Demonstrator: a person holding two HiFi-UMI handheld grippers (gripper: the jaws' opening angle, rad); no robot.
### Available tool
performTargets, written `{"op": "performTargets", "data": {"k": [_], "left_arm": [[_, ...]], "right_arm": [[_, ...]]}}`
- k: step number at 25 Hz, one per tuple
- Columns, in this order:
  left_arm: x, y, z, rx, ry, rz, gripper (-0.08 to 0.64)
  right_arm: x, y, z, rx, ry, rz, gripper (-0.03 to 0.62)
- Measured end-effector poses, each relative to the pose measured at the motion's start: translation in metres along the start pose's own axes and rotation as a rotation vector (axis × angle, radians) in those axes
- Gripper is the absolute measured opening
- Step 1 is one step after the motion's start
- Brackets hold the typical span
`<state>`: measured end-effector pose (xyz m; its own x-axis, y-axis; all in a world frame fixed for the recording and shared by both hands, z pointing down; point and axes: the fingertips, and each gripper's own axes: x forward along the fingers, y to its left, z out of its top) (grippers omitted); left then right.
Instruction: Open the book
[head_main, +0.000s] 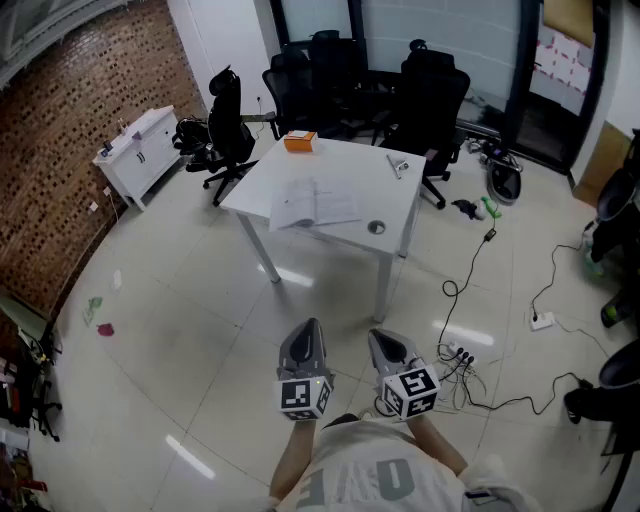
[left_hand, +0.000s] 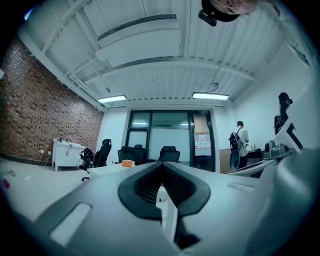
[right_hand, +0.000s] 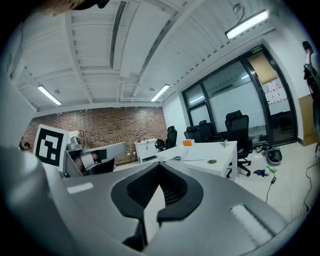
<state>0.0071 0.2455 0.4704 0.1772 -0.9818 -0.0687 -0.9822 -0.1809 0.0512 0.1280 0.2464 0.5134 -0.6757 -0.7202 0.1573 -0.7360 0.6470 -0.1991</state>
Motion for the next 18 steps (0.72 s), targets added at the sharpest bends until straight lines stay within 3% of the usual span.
{"op": "performTargets", "data": {"k": [18], "left_arm": [[0.007,-0.004,-0.006,0.042,0.006,-0.008,0.012]], "right_arm": [[0.005,-0.004,0.008,0.022,-0.054,0.025,0.002]]}}
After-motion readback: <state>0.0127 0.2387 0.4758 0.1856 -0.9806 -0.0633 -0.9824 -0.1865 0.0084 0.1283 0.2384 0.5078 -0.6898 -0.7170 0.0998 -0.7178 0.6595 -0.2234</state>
